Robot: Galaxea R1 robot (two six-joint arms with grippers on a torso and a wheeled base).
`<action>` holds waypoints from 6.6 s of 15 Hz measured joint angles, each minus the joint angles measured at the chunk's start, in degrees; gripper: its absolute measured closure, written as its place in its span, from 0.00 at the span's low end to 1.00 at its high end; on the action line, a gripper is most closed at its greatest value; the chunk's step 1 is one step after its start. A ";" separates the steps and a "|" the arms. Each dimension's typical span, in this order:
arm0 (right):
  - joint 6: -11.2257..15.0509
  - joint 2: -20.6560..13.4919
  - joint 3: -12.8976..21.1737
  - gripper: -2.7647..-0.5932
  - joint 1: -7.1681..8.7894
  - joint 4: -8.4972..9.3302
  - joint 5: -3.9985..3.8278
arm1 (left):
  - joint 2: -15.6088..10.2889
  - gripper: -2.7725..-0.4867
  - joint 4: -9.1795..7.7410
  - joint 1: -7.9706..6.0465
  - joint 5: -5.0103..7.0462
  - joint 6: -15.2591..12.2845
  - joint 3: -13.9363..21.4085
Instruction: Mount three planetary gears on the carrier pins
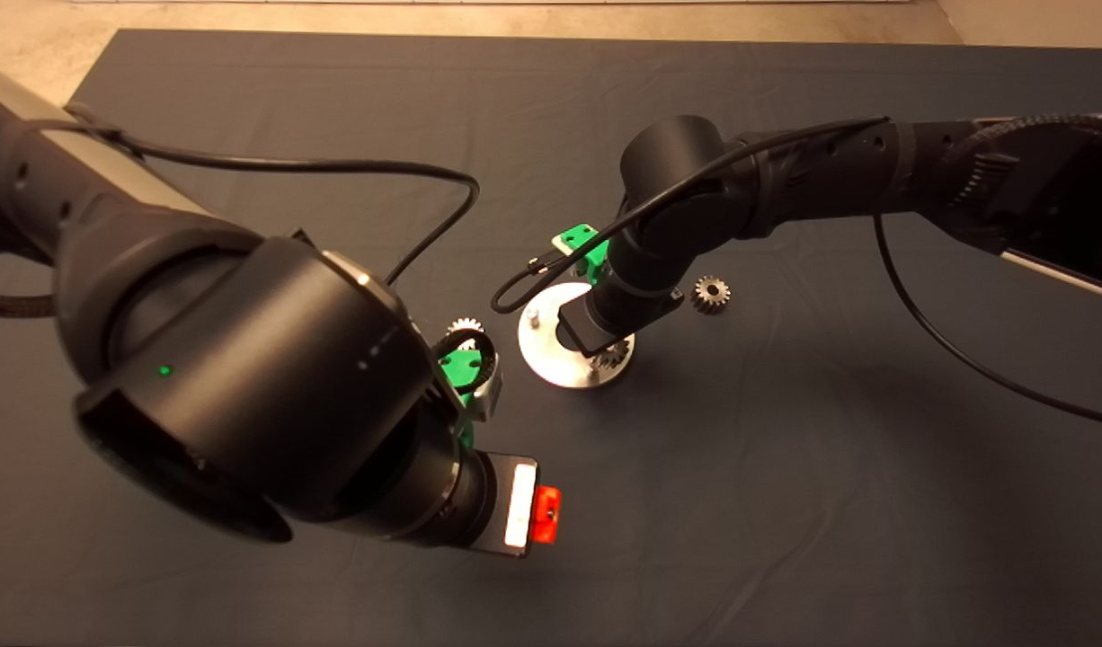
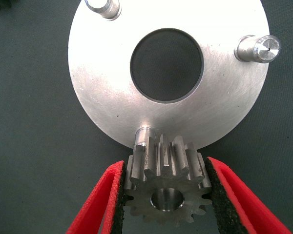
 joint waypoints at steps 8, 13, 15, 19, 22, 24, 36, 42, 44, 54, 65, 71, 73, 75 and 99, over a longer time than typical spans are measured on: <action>0.16 0.62 0.02 0.77 -0.93 0.16 -0.05 | 0.00 0.00 -0.01 0.00 0.00 0.02 0.00; 0.20 1.39 0.02 0.78 -0.94 0.18 0.02 | 0.00 0.00 0.00 0.00 -0.02 0.00 0.00; 0.21 1.39 0.02 0.78 -0.94 0.18 -0.02 | 0.00 0.00 -0.02 0.00 0.00 0.00 0.00; 0.22 1.42 0.02 0.78 -0.94 0.18 0.00 | 0.00 0.00 0.00 0.00 0.00 0.00 0.00; 0.22 1.44 0.02 0.78 -0.94 0.18 0.00 | 0.00 0.00 0.00 0.00 0.00 0.00 0.00; 0.22 1.44 0.02 0.78 -0.96 0.18 0.00 | 0.00 0.00 -0.02 0.00 0.00 0.00 0.00; 0.18 1.58 0.00 0.78 -1.76 0.16 0.00 | 0.00 0.00 -0.02 0.00 0.00 0.00 0.20; 0.11 1.58 0.00 0.78 -1.73 0.16 0.00 | 0.00 0.00 -0.02 0.00 0.00 0.02 0.22; 0.00 1.58 -0.06 0.78 -1.73 0.16 0.00 | 0.00 0.00 -0.02 0.00 0.00 0.00 0.22; -0.26 1.57 -0.68 0.78 -1.68 -0.15 0.00 | 0.02 0.00 -0.02 0.00 0.00 0.00 0.23; -0.83 1.57 -0.74 0.78 -1.71 -1.18 0.00 | 0.02 0.00 -0.02 0.00 0.00 0.00 0.39; -1.77 1.57 -0.77 0.78 -1.71 -2.33 0.00 | 0.02 0.00 -0.02 0.02 0.00 0.01 0.61; -1.77 1.57 -0.77 0.78 -1.71 -2.45 0.00 | 0.00 0.00 -0.02 0.01 0.00 0.01 0.67; -1.77 1.57 -0.77 0.78 -1.71 -2.46 0.00 | 0.00 0.00 -0.02 0.02 0.00 0.00 0.74; -1.77 1.22 0.66 0.78 -1.73 -3.32 0.00 | 0.00 0.00 -0.02 0.01 0.00 0.00 0.96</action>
